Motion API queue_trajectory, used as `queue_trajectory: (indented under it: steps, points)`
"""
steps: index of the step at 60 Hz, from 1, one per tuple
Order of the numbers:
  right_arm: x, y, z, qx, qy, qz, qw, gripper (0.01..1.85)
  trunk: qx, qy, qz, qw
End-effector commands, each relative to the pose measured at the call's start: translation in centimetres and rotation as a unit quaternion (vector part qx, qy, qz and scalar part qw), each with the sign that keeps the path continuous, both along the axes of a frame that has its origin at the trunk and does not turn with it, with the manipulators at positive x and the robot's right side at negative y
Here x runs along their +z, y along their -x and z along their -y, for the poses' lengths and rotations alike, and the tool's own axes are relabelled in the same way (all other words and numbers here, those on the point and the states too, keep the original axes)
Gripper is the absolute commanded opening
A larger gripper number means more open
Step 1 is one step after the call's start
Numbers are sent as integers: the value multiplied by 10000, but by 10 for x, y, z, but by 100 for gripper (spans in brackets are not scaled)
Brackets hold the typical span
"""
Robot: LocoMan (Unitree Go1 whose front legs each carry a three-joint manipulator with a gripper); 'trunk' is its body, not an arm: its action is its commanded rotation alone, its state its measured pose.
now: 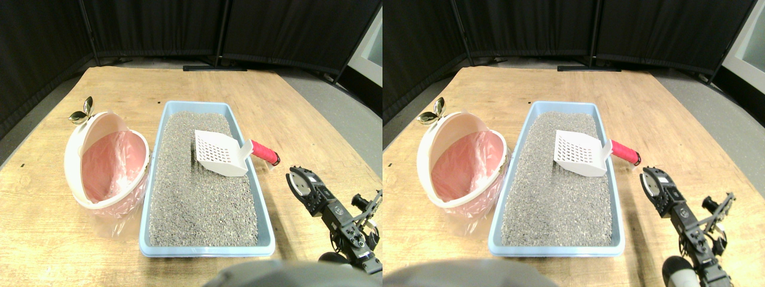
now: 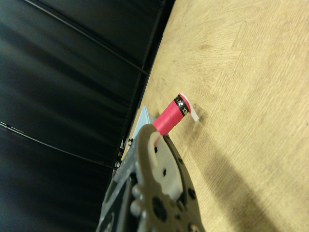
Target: Scoop (unimanual)
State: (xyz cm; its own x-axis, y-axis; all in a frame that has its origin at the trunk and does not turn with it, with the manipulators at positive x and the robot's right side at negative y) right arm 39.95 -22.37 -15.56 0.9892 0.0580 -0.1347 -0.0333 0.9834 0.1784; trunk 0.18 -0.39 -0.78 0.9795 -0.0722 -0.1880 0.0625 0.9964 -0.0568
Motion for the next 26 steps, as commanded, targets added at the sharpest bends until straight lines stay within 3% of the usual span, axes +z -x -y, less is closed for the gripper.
queue_trajectory:
  steps: [1,26]
  points:
    - [6,-2,-3,50,41,295,9995,6,-54,81,79,9999]
    - [6,-6,-9,-27,54,266,9996,6,-42,137,94,9999]
